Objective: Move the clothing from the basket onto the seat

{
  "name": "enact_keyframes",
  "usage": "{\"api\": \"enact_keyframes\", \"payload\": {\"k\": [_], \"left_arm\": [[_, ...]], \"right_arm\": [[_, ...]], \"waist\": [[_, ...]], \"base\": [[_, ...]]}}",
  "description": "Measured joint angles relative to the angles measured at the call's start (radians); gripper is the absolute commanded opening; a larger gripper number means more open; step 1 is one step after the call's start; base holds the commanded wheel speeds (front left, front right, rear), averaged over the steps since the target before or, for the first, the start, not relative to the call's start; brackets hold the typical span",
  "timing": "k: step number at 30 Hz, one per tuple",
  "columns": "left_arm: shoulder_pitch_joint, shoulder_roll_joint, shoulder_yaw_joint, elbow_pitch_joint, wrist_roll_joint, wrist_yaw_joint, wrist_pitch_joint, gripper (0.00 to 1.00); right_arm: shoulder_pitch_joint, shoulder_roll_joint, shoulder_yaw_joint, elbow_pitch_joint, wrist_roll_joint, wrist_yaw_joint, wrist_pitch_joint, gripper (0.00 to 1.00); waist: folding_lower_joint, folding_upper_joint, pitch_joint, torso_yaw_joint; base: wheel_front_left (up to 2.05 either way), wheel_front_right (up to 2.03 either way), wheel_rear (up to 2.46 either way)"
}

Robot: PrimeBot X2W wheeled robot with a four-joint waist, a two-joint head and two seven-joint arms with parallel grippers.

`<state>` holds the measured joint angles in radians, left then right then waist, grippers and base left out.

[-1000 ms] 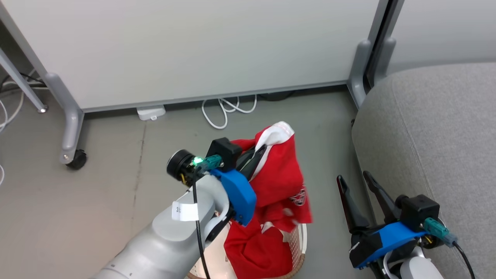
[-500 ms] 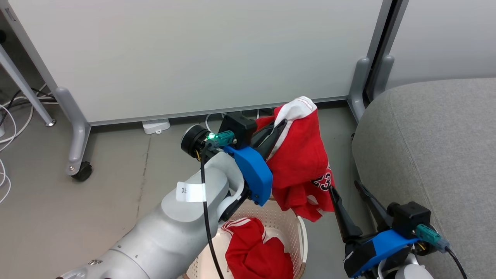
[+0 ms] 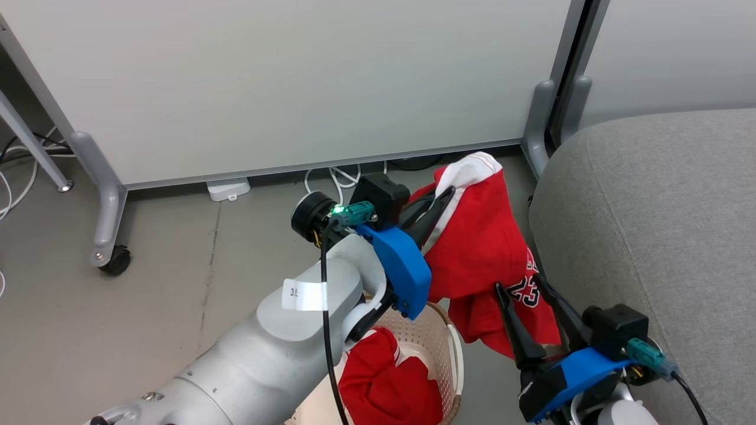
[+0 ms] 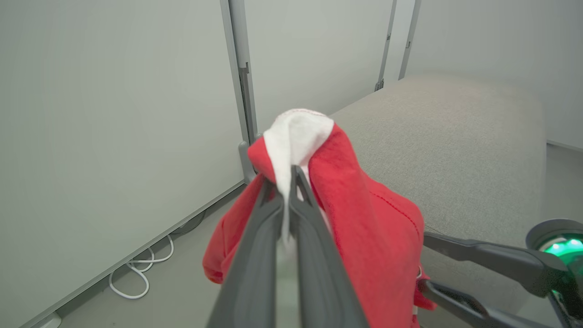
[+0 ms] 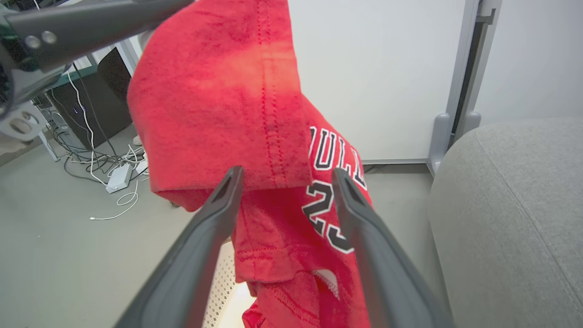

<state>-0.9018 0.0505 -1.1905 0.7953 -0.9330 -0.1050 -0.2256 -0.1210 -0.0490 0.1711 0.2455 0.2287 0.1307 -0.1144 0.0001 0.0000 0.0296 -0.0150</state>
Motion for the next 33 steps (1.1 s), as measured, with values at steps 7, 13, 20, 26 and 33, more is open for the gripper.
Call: {"api": "enact_keyframes", "payload": {"k": [7, 13, 20, 26, 33], "left_arm": [[-0.001, 0.0, -0.023, -0.007, -0.012, 0.003, 0.001, 0.0], [-0.004, 0.0, -0.039, -0.011, -0.02, 0.003, -0.001, 0.0], [-0.004, 0.0, -0.053, -0.016, -0.034, 0.003, -0.003, 0.0], [-0.004, 0.0, -0.061, -0.014, -0.043, 0.002, -0.005, 0.0], [-0.004, 0.0, -0.069, -0.009, -0.053, 0.002, -0.007, 0.0]], "right_arm": [[-0.039, 0.0, 0.015, -0.011, -0.01, 0.0, 0.04, 1.0], [-0.102, 0.0, 0.037, 0.018, -0.028, 0.0, 0.087, 1.0], [-0.165, 0.0, 0.078, 0.08, -0.034, 0.0, 0.104, 1.0], [-0.188, -0.002, 0.165, 0.113, 0.01, 0.0, 0.098, 1.0], [-0.2, -0.004, 0.237, 0.146, 0.047, 0.0, 0.086, 1.0]], "waist": [[0.0, 0.0, 0.009, 0.003], [0.0, 0.0, 0.009, 0.008], [0.0, 0.0, 0.006, 0.021], [0.0, 0.0, 0.001, 0.032], [0.0, 0.0, -0.004, 0.037]], "base": [[0.0, 0.0, 0.0], [0.0, 0.0, 0.0], [0.0, 0.0, 0.0], [0.0, 0.0, 0.0], [0.0, 0.0, 0.0]]}}
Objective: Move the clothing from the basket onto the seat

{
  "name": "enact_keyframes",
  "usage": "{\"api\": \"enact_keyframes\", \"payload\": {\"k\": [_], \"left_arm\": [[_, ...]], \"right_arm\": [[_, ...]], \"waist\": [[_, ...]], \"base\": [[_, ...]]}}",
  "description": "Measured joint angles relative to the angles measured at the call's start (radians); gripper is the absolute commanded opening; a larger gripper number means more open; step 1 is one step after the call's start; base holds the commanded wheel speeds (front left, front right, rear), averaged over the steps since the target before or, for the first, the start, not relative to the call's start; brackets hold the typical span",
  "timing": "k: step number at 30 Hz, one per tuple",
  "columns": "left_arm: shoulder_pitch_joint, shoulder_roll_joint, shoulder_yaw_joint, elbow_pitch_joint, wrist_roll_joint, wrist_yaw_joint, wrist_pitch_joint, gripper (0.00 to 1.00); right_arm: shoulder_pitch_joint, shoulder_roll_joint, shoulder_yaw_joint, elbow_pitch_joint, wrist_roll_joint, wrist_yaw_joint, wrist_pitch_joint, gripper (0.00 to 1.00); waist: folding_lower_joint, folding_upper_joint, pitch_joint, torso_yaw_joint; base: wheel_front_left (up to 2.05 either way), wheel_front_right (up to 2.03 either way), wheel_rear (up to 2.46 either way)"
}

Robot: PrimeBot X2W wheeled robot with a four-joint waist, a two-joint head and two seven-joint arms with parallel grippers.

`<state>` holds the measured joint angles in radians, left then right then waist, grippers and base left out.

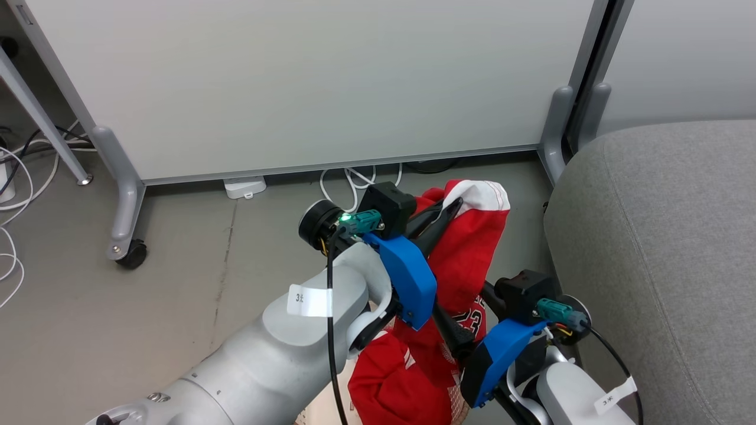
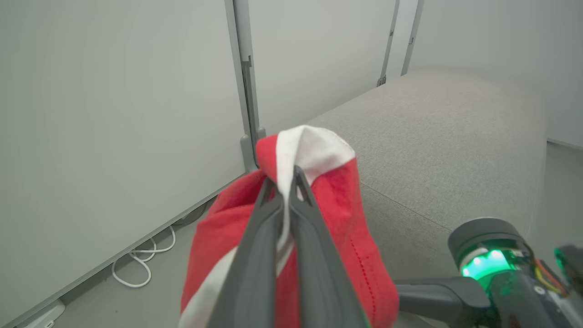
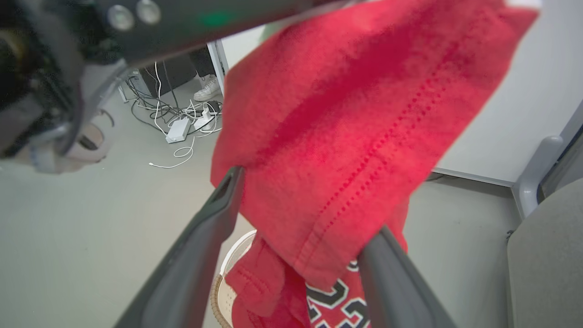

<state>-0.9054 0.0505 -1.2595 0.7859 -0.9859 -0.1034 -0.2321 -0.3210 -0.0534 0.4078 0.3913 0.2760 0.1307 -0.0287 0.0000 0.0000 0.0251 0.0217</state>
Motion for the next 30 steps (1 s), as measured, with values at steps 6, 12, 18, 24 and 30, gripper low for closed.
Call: {"api": "enact_keyframes", "payload": {"k": [6, 12, 18, 24, 30], "left_arm": [[0.0, 0.0, -0.007, -0.006, -0.007, 0.0, 0.0, 0.0], [0.0, 0.0, -0.011, -0.021, -0.009, 0.0, 0.002, 0.0], [-0.009, 0.0, -0.014, -0.026, -0.009, 0.0, 0.002, 0.0], [-0.011, 0.0, -0.016, -0.021, -0.01, 0.0, 0.002, 0.0], [-0.014, 0.0, -0.017, -0.011, -0.012, 0.0, 0.0, 0.0]], "right_arm": [[-0.042, 0.001, 0.003, 0.056, -0.012, 0.0, -0.008, 1.0], [-0.099, 0.002, -0.015, 0.125, -0.046, 0.0, -0.02, 1.0], [-0.148, 0.002, -0.012, 0.178, -0.042, 0.0, -0.044, 0.5], [-0.167, 0.002, -0.007, 0.213, -0.019, 0.0, -0.07, 0.0], [-0.178, 0.002, 0.002, 0.236, -0.005, 0.0, -0.087, 0.0]], "waist": [[0.0, 0.0, 0.0, -0.001], [0.0, 0.0, 0.012, 0.004], [0.0, 0.0, 0.024, 0.013], [-0.0001, 0.0, 0.026, 0.018], [0.0, 0.0, 0.024, 0.016]], "base": [[0.0, 0.0, 0.0], [0.0, 0.0, 0.0], [0.0, 0.0, 0.0], [0.0, 0.0, 0.0], [0.0, 0.0, 0.0]]}}
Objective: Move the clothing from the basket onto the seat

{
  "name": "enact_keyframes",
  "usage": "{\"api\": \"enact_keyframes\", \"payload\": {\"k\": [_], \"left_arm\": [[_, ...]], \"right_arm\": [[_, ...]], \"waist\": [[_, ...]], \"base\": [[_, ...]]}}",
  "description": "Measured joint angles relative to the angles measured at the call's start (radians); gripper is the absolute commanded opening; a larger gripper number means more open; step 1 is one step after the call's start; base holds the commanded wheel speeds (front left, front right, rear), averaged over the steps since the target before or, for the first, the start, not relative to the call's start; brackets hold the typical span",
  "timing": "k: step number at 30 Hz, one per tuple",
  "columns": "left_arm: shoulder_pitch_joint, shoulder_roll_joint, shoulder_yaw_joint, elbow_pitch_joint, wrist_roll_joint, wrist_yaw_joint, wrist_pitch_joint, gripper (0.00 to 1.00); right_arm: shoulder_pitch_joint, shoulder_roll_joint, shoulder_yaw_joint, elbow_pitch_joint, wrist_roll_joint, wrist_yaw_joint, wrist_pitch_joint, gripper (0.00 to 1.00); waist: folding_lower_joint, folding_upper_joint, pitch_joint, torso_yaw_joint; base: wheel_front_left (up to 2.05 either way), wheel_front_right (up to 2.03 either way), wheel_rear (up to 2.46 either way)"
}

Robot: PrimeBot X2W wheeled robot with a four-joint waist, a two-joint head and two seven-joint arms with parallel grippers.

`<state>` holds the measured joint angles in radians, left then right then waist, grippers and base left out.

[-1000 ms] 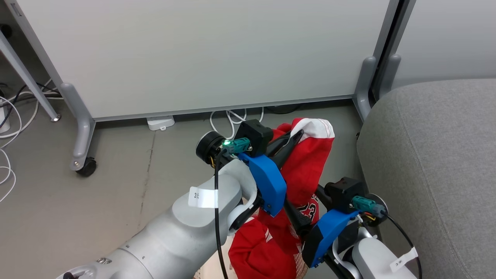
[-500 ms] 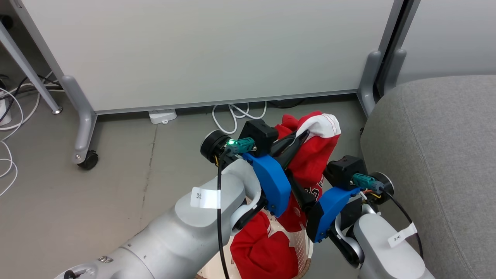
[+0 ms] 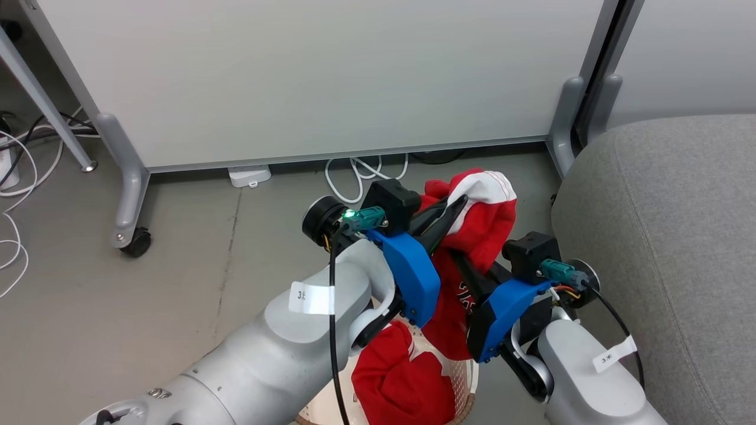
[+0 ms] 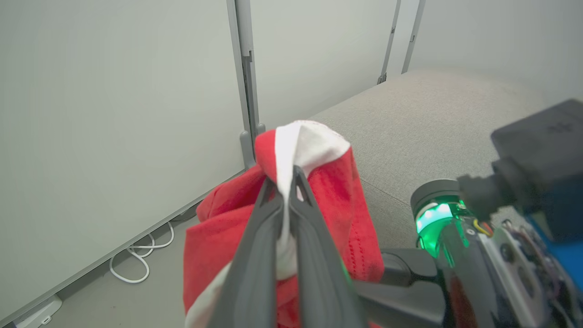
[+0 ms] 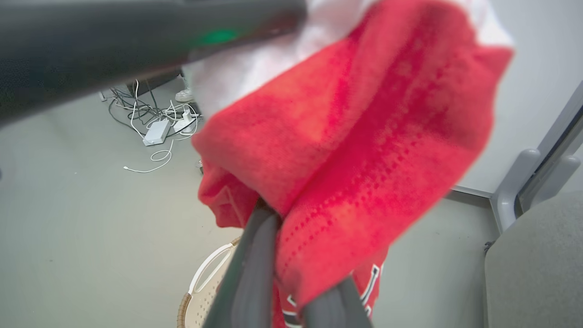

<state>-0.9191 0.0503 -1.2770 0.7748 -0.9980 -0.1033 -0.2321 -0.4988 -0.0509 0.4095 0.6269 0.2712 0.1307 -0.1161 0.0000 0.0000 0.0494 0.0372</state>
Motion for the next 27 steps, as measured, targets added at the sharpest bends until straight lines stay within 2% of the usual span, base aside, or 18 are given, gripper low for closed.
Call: {"api": "enact_keyframes", "payload": {"k": [12, 13, 14, 15, 16, 23, 27], "left_arm": [[-0.001, 0.0, -0.002, 0.015, -0.006, 0.0, -0.007, 0.02], [-0.001, 0.0, -0.002, 0.016, -0.006, 0.0, -0.007, 0.11], [-0.001, 0.0, -0.002, 0.017, -0.006, 0.0, -0.007, 0.3], [-0.001, 0.0, -0.002, 0.018, -0.006, 0.0, -0.007, 0.78], [-0.001, 0.0, -0.002, 0.018, -0.006, 0.002, -0.007, 1.0], [0.014, -0.001, 0.005, 0.029, 0.002, 0.018, -0.026, 1.0], [0.048, 0.005, 0.067, 0.03, 0.029, 0.042, -0.028, 1.0]], "right_arm": [[-0.006, 0.0, 0.017, 0.021, 0.02, 0.0, -0.017, 0.0], [-0.006, 0.0, 0.019, 0.023, 0.021, 0.0, -0.017, 0.0], [-0.006, 0.0, 0.019, 0.024, 0.021, 0.0, -0.018, 0.0], [-0.006, 0.0, 0.019, 0.025, 0.021, 0.0, -0.019, 0.0], [-0.006, 0.0, 0.018, 0.026, 0.021, 0.0, -0.021, 0.0], [-0.006, 0.0, 0.014, 0.027, 0.022, 0.0, -0.028, 0.0], [-0.006, 0.0, 0.001, 0.026, 0.021, 0.0, -0.035, 0.0]], "waist": [[0.0, 0.0, -0.009, -0.007], [0.0, 0.0, -0.01, -0.008], [0.0, 0.0, -0.011, -0.008], [0.0, 0.0, -0.012, -0.008], [0.0, 0.0, -0.012, -0.008], [0.0, 0.0, -0.013, -0.008], [0.0, 0.0, -0.013, -0.005]], "base": [[0.0, 0.0, 0.0], [0.0, 0.0, 0.0], [0.0, 0.0, 0.0], [0.0, 0.0, 0.0], [0.0, 0.0, 0.0], [0.0, 0.0, 0.0], [0.0, 0.0, 0.0]]}}
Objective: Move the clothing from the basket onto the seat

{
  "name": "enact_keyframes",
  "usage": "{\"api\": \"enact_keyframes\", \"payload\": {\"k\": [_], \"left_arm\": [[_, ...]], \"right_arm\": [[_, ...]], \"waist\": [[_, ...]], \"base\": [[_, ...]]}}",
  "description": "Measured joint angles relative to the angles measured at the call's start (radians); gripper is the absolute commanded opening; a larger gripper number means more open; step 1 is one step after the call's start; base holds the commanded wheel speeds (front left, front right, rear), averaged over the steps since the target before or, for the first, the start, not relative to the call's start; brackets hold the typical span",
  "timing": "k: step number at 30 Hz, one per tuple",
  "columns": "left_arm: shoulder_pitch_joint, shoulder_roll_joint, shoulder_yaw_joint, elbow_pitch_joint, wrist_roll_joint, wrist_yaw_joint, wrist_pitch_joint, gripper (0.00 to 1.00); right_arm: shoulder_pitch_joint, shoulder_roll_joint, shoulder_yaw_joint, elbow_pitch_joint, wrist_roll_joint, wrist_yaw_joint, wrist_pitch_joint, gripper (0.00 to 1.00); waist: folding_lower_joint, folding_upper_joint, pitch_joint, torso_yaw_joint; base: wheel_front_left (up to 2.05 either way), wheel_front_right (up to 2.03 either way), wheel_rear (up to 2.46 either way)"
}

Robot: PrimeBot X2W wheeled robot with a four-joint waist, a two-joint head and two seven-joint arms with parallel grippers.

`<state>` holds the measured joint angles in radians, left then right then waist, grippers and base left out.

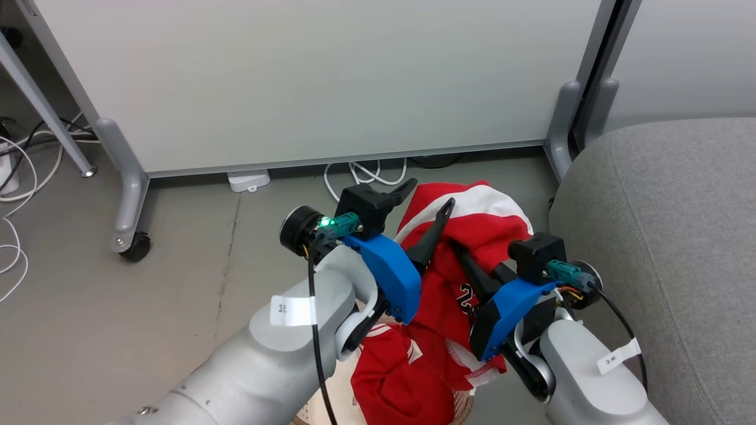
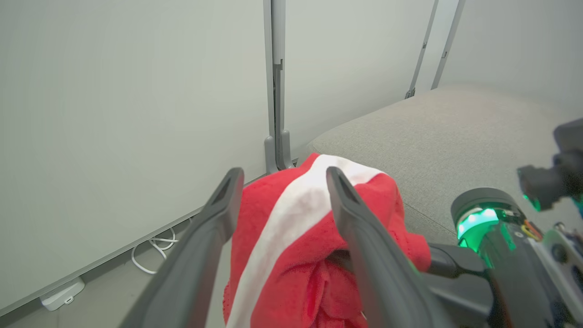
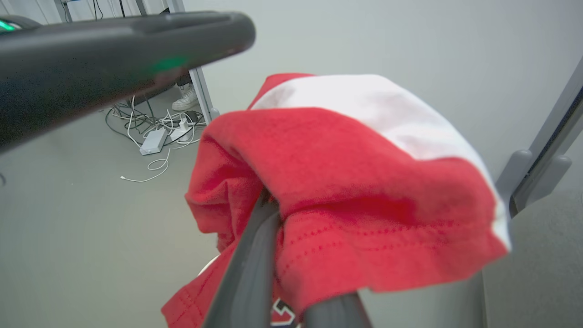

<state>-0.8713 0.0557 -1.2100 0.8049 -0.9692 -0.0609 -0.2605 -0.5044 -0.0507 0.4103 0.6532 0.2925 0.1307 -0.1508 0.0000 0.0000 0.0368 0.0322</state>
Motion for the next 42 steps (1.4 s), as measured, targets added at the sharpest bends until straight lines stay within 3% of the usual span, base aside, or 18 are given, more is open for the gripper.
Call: {"api": "enact_keyframes", "payload": {"k": [10, 19, 32, 42], "left_arm": [[0.234, 0.102, 0.292, -0.202, 0.21, 0.017, -0.001, 1.0], [0.511, 0.141, 0.545, -0.369, 0.413, 0.001, -0.001, 1.0], [0.715, 0.093, 0.79, -0.461, 0.558, -0.045, -0.001, 1.0], [0.74, 0.056, 0.832, -0.455, 0.62, -0.063, -0.001, 1.0]], "right_arm": [[0.013, 0.0, -0.028, -0.025, -0.019, 0.0, 0.0, 0.0], [0.04, 0.0, -0.039, -0.07, -0.034, 0.0, 0.018, 0.0], [0.083, 0.0, -0.064, -0.123, -0.054, 0.0, 0.044, 0.0], [0.094, 0.0, -0.063, -0.15, -0.054, 0.0, 0.055, 0.0]], "waist": [[0.0, 0.0, 0.001, 0.005], [0.0, 0.0, -0.002, -0.003], [0.0, 0.0, -0.007, -0.001], [0.0, 0.0, 0.0, -0.014]], "base": [[0.0, 0.0, 0.0], [0.0, 0.0, 0.0], [0.0, 0.0, 0.0], [0.0, 0.0, 0.0]]}}
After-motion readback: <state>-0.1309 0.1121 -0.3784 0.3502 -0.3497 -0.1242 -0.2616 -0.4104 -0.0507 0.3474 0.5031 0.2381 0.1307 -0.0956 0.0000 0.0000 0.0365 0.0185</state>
